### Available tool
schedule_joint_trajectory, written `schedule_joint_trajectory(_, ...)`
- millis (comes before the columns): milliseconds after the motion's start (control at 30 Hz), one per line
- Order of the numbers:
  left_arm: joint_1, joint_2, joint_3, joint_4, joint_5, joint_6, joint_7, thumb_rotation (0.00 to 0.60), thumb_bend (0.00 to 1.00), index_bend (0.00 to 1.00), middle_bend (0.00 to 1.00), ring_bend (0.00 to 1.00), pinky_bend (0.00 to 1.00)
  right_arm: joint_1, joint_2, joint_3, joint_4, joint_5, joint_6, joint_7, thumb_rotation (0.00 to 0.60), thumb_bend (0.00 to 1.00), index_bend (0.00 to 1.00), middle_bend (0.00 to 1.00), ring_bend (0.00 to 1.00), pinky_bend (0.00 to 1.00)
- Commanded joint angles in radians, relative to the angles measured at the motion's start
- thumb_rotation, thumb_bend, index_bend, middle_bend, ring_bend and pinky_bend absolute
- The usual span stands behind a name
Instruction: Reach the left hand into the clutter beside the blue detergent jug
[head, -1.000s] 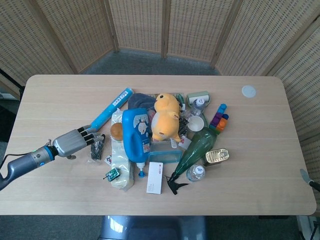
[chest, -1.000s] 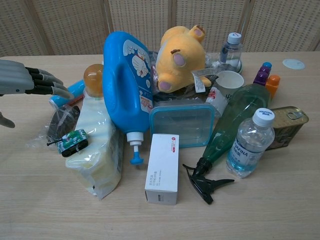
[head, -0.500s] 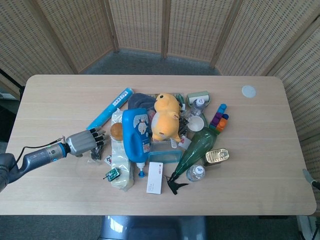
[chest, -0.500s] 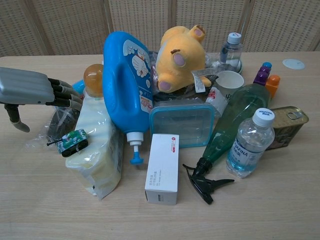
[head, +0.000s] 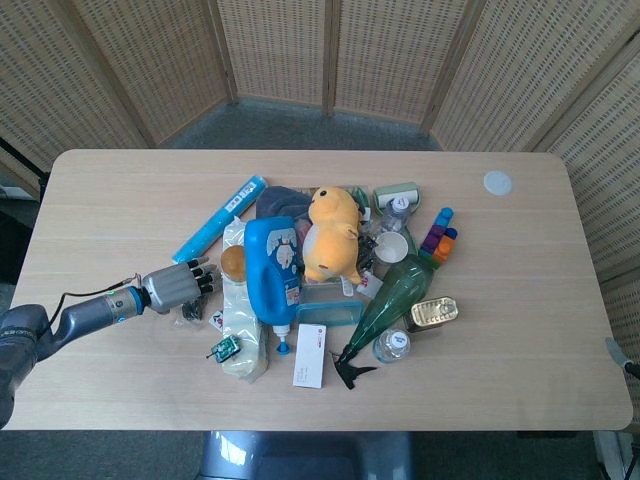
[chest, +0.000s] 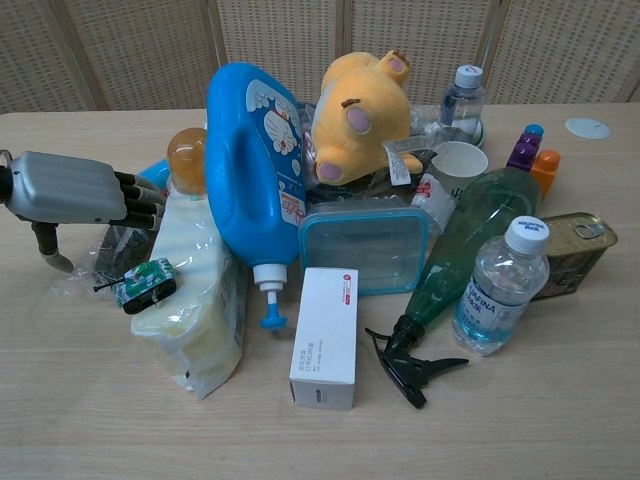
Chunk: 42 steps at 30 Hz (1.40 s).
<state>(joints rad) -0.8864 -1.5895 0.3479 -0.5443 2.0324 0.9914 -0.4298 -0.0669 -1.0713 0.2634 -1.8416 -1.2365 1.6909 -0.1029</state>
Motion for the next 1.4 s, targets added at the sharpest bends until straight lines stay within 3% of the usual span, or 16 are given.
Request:
schedule_joint_trajectory(33,0.001,-0.012,0.005,0.013,-0.007,0.001,-0.003,0.600,0.01,0.11,0.00,0.00,0.00,0.000,0.001,0.001,0.000,0.001,0.000,0.004,0.510,0.00,0.00,0.00,0.00,0.00)
schedule_joint_trajectory(200,0.004,-0.039,0.011,0.041,-0.017,0.019,-0.001,0.600,0.01,0.22,0.03,0.00,0.09,-0.001,0.003,-0.002,-0.001,0.000,-0.002,0.008,0.509,0.00,0.00,0.00,0.00,0.00)
schedule_joint_trajectory(333,0.005,-0.066,0.017,0.071,-0.020,0.030,0.007,0.600,0.01,0.42,0.25,0.03,0.22,-0.002,0.005,-0.001,0.000,0.000,0.000,0.012,0.508,0.00,0.00,0.00,0.00,0.00)
schedule_joint_trajectory(567,0.014,-0.112,0.032,0.121,-0.023,0.040,0.020,0.600,0.03,0.65,0.42,0.19,0.32,-0.004,0.009,0.001,0.001,0.003,0.000,0.023,0.506,0.00,0.00,0.00,0.00,0.00)
schedule_joint_trajectory(733,0.019,-0.119,0.027,0.136,-0.034,0.082,0.026,0.600,0.05,0.71,0.52,0.28,0.38,-0.005,0.010,0.000,0.002,0.002,0.001,0.025,0.512,0.00,0.00,0.00,0.00,0.00)
schedule_joint_trajectory(933,0.006,-0.071,0.000,0.101,-0.060,0.152,0.029,0.600,0.05,0.71,0.52,0.29,0.39,-0.006,0.012,-0.003,-0.002,-0.004,0.003,0.025,0.512,0.00,0.00,0.00,0.00,0.00)
schedule_joint_trajectory(1400,-0.010,0.149,-0.057,-0.159,-0.111,0.262,0.129,0.600,0.05,0.69,0.51,0.29,0.39,-0.010,0.014,-0.016,-0.021,-0.030,0.013,0.016,0.508,0.00,0.00,0.00,0.00,0.00)
